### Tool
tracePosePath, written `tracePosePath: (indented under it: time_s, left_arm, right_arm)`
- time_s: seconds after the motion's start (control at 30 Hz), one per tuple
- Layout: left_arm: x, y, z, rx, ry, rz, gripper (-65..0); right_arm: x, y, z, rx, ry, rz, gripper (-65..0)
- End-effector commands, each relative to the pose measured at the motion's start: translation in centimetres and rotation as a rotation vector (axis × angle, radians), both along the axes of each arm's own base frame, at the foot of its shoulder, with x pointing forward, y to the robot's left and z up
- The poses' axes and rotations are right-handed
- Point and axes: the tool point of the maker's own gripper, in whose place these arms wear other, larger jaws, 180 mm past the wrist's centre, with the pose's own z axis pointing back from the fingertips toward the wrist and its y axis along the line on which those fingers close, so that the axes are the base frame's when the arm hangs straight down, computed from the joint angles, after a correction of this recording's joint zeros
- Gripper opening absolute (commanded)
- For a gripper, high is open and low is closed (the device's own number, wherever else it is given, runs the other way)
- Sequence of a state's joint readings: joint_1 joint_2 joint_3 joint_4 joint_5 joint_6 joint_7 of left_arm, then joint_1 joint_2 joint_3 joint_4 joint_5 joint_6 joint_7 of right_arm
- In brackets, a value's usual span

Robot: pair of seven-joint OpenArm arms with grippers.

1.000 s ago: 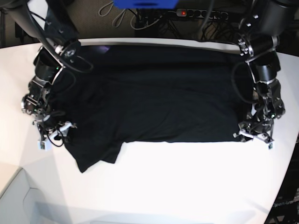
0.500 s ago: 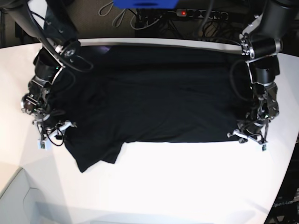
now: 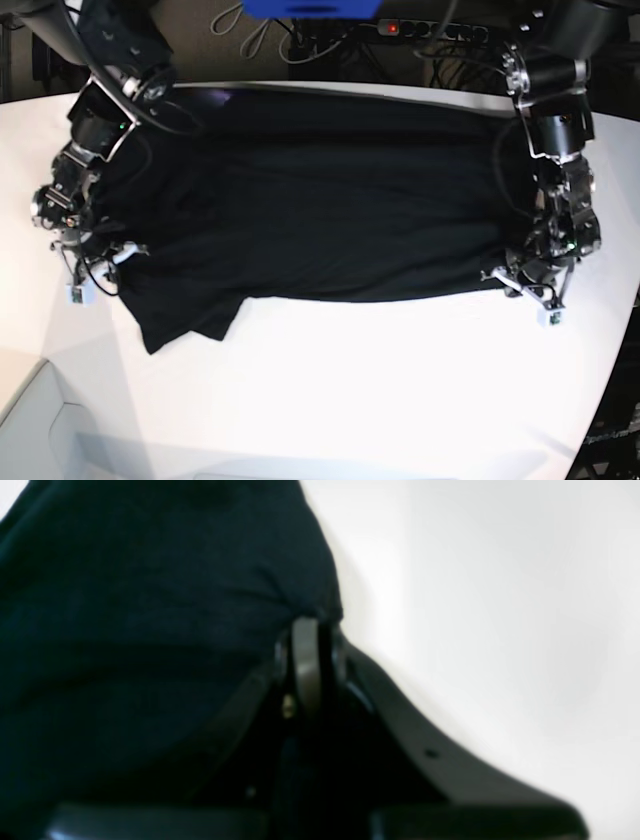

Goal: Layout the t-shirt on the table in an organized manner, then fold the t-shirt properly
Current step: 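Lift the hem with both grippers and fold it toward the collar edge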

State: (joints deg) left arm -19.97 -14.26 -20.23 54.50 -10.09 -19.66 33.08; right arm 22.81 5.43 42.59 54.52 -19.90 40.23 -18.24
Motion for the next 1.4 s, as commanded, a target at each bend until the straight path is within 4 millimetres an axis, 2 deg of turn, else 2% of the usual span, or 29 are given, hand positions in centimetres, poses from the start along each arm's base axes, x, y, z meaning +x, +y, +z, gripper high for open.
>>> tracePosePath:
  time_s: [0.0,0.17,0.33,0.43,0.5,0.73,0.83,0.97,1.07,1.17,1.37]
  left_arm:
    - [1.4,0.5,2.5,0.013,-0.072,0.001,-64.8]
    - [0.1,1.5,4.7,0.019,-0.132,0.048,-64.8]
    - [-0.5,2.4,6.3,0.017,-0.150,0.086,-64.8]
    - [-1.1,2.1,6.8,0.032,-0.143,0.075,-64.8]
    - [-1.5,1.2,7.1,0.026,-0.149,0.069,-64.8]
    - [-4.2,-0.1,8.3,0.072,-0.165,0.042,-64.8]
    - [-5.8,-0.4,8.2,0.094,-0.157,0.032,-64.8]
    - [-7.2,-0.6,8.6,0.120,-0.161,0.022,-64.8]
    - [-8.2,-0.7,8.5,0.136,-0.156,0.015,-64.8]
    - [-9.1,-0.6,8.0,0.142,-0.139,0.013,-64.8]
    - [-10.5,-0.4,7.0,0.153,-0.102,0.008,-64.8]
  right_arm:
    - [1.7,-1.3,3.2,-0.024,-0.097,-0.022,-65.0]
    - [0.2,-2.4,3.2,-0.067,-0.079,-0.038,-65.0]
    - [-0.4,-2.8,4.8,-0.045,-0.153,-0.062,-65.0]
    - [-1.9,-3.2,5.1,-0.061,-0.169,-0.071,-65.0]
    - [-2.7,-2.6,5.3,-0.061,-0.185,-0.073,-65.0]
    - [-6.1,-1.8,9.1,-0.093,-0.303,-0.083,-65.0]
    - [-7.9,-1.3,9.7,-0.122,-0.310,-0.078,-65.0]
    - [-9.6,-1.0,9.7,-0.154,-0.290,-0.062,-65.0]
    - [-11.1,-0.6,8.7,-0.166,-0.249,-0.043,-65.0]
    - [-12.7,-0.6,7.7,-0.174,-0.208,-0.034,-65.0]
    - [-14.4,0.0,6.3,-0.175,-0.157,-0.008,-65.0]
